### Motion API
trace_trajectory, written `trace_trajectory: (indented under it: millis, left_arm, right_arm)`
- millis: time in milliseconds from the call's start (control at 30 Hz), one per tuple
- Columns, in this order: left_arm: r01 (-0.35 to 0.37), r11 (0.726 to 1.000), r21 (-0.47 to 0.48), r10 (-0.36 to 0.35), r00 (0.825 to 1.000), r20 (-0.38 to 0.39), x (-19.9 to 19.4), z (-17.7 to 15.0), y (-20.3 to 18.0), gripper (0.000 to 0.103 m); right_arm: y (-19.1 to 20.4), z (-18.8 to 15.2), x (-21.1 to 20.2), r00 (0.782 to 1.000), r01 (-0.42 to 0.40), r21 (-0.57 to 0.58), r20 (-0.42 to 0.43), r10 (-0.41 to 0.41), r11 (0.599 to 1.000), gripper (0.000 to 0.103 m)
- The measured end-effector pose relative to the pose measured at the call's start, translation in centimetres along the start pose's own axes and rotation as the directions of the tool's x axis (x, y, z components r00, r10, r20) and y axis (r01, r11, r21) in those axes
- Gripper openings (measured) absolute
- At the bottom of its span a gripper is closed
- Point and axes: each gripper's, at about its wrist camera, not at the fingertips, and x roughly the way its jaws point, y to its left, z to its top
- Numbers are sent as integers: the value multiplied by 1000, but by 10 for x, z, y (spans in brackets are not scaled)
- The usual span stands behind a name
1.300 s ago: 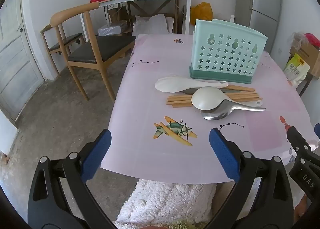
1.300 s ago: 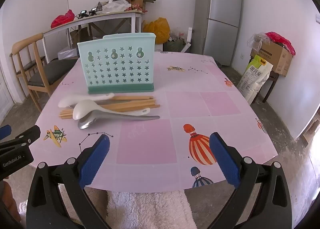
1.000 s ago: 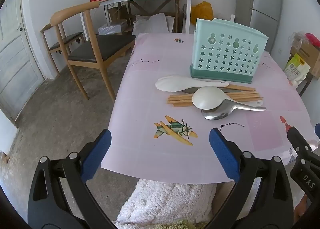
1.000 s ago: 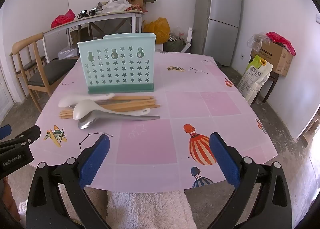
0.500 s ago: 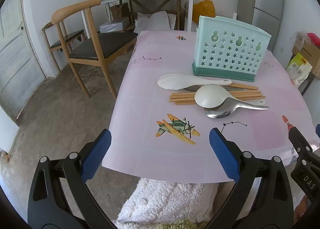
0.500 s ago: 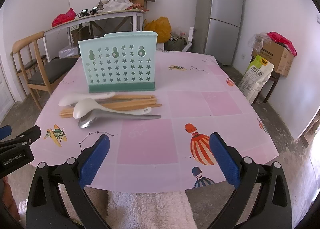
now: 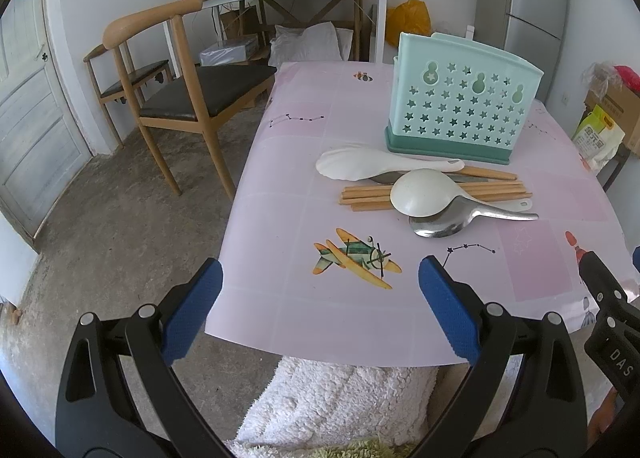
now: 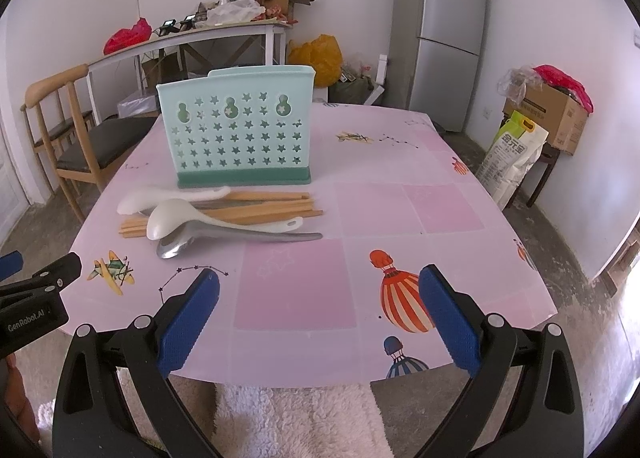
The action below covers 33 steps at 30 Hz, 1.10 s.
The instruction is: Organize utensils
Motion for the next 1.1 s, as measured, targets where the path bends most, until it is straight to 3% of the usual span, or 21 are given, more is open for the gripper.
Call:
trace_trajectory:
  millis: [1100]
  left_arm:
    - [-5,1000,-3,5,1000,-1,-1,-2,8,95]
  right_arm:
    - [1,1,0,1000,-1,-1,1,1,1000,97]
